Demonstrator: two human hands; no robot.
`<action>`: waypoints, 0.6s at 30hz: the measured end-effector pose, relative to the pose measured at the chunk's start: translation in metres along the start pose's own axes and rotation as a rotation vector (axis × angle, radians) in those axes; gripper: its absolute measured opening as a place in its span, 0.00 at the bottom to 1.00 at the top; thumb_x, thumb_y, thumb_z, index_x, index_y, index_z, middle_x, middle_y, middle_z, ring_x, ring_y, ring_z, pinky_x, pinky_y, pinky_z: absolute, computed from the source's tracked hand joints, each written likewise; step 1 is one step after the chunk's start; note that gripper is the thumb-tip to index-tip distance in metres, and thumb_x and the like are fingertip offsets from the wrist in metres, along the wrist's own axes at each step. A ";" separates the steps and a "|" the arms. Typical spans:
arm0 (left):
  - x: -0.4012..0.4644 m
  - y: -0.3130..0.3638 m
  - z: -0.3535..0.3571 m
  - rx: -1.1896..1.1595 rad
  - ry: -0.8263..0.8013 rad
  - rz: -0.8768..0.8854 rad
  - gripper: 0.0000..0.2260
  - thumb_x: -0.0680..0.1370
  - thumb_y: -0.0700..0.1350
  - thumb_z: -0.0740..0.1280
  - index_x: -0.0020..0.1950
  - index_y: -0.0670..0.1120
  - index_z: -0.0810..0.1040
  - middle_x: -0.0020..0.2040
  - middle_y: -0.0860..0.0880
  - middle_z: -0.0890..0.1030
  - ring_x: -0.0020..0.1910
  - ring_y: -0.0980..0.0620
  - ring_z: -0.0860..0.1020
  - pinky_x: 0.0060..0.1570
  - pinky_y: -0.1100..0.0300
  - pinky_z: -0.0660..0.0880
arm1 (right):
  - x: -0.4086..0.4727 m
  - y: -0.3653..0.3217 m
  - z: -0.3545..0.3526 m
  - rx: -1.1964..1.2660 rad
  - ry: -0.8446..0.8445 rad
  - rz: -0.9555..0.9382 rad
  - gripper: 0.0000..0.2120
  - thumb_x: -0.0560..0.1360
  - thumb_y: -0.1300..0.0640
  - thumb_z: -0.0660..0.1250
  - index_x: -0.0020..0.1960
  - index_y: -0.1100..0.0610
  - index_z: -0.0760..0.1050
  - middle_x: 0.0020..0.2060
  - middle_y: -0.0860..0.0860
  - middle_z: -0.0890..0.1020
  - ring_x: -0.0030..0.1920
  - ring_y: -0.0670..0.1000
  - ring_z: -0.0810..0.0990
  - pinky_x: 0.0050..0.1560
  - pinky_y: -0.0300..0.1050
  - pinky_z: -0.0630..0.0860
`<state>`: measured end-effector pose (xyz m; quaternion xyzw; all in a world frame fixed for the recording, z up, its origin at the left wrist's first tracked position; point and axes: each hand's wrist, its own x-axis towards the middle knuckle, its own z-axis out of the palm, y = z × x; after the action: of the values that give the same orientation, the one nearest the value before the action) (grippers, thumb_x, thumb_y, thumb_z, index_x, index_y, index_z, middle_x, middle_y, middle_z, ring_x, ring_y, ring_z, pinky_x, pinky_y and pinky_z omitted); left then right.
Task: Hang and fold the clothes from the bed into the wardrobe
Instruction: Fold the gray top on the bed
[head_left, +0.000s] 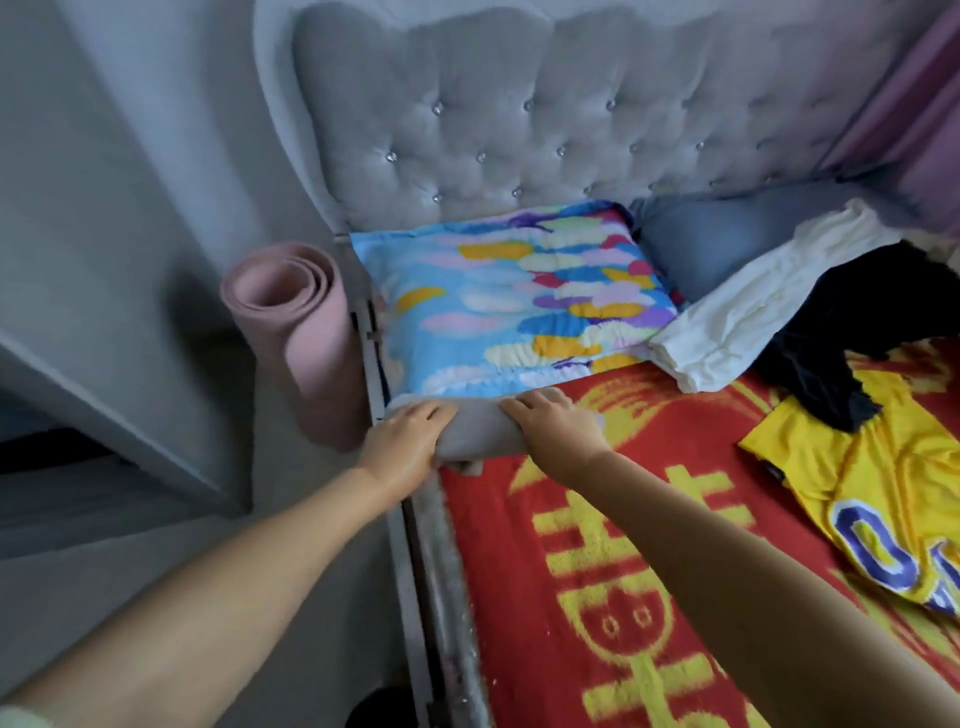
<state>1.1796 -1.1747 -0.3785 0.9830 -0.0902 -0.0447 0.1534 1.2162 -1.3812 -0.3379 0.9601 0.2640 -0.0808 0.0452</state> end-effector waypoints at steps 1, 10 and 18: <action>-0.015 -0.012 -0.017 -0.004 0.009 -0.020 0.24 0.76 0.41 0.64 0.72 0.49 0.67 0.71 0.50 0.70 0.68 0.48 0.70 0.56 0.51 0.74 | 0.003 -0.020 -0.013 0.019 0.007 -0.028 0.20 0.78 0.58 0.59 0.70 0.51 0.65 0.64 0.51 0.72 0.64 0.58 0.71 0.49 0.47 0.72; -0.197 -0.139 -0.124 0.055 0.016 -0.322 0.28 0.73 0.44 0.68 0.72 0.50 0.67 0.68 0.49 0.72 0.66 0.47 0.71 0.58 0.53 0.72 | 0.028 -0.238 -0.081 0.016 -0.085 -0.359 0.27 0.74 0.49 0.67 0.72 0.48 0.64 0.64 0.51 0.72 0.63 0.57 0.73 0.56 0.51 0.73; -0.361 -0.267 -0.177 0.056 0.002 -0.561 0.27 0.74 0.44 0.67 0.73 0.50 0.65 0.66 0.47 0.72 0.61 0.44 0.73 0.55 0.51 0.74 | 0.040 -0.453 -0.119 -0.042 -0.055 -0.600 0.24 0.76 0.56 0.62 0.72 0.47 0.64 0.65 0.52 0.73 0.62 0.58 0.74 0.58 0.51 0.74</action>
<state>0.8896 -0.8035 -0.2717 0.9735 0.1842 -0.0819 0.1081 1.0326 -0.9573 -0.2481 0.8356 0.5360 -0.1109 0.0462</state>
